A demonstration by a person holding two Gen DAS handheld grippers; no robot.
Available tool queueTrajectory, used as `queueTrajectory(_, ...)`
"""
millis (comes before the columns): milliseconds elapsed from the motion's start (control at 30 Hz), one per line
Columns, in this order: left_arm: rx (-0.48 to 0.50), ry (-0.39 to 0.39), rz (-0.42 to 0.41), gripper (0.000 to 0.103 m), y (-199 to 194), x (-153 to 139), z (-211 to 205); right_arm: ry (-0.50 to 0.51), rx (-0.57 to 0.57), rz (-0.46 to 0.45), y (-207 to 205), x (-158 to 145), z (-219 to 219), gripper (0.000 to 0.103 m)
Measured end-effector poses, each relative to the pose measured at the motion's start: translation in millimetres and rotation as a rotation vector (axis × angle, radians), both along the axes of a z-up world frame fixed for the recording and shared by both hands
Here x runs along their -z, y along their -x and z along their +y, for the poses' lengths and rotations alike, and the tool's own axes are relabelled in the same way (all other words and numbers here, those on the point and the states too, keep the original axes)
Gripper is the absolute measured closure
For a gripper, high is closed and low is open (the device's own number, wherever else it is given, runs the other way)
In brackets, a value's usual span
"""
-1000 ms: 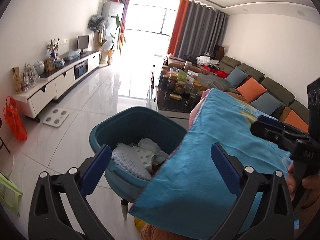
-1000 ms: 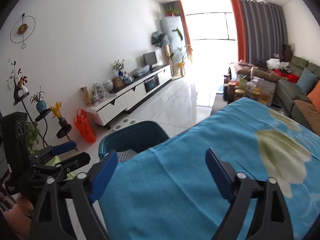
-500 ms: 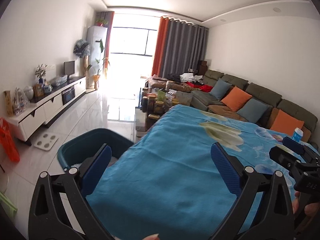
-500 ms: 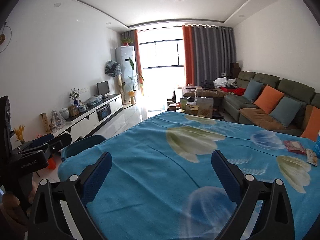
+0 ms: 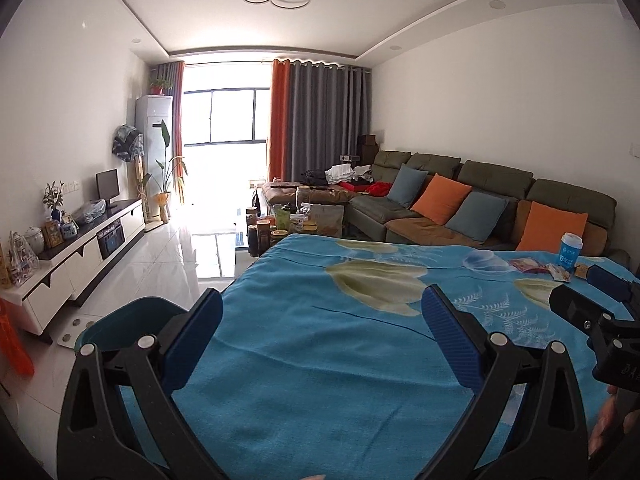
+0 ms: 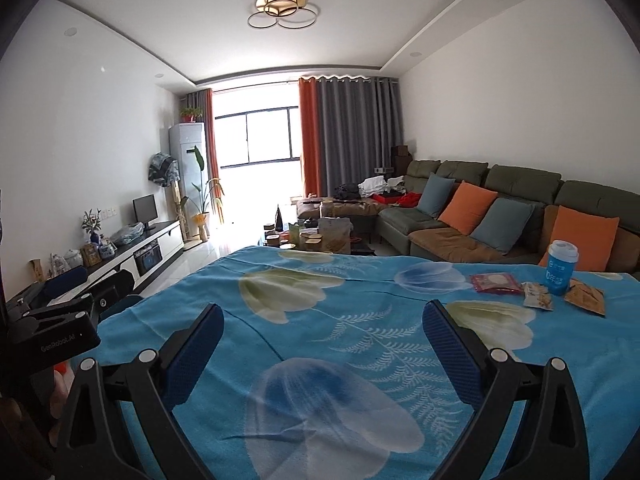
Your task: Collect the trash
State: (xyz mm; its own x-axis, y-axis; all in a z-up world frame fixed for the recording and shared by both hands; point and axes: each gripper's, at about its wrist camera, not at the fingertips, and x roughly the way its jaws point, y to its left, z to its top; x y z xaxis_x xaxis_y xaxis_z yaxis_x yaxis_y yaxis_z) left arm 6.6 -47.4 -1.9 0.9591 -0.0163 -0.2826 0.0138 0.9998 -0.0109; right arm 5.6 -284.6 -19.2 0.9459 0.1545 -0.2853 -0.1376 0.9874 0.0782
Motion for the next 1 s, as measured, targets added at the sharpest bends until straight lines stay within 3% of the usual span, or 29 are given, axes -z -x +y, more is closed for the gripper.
queueTrajectory(1000,0.035,-0.023,-0.107,0.005,7.6,-6.7,-36.0,0.003,0.108,-0.037,16.3,-3.0,-24.8,0.007)
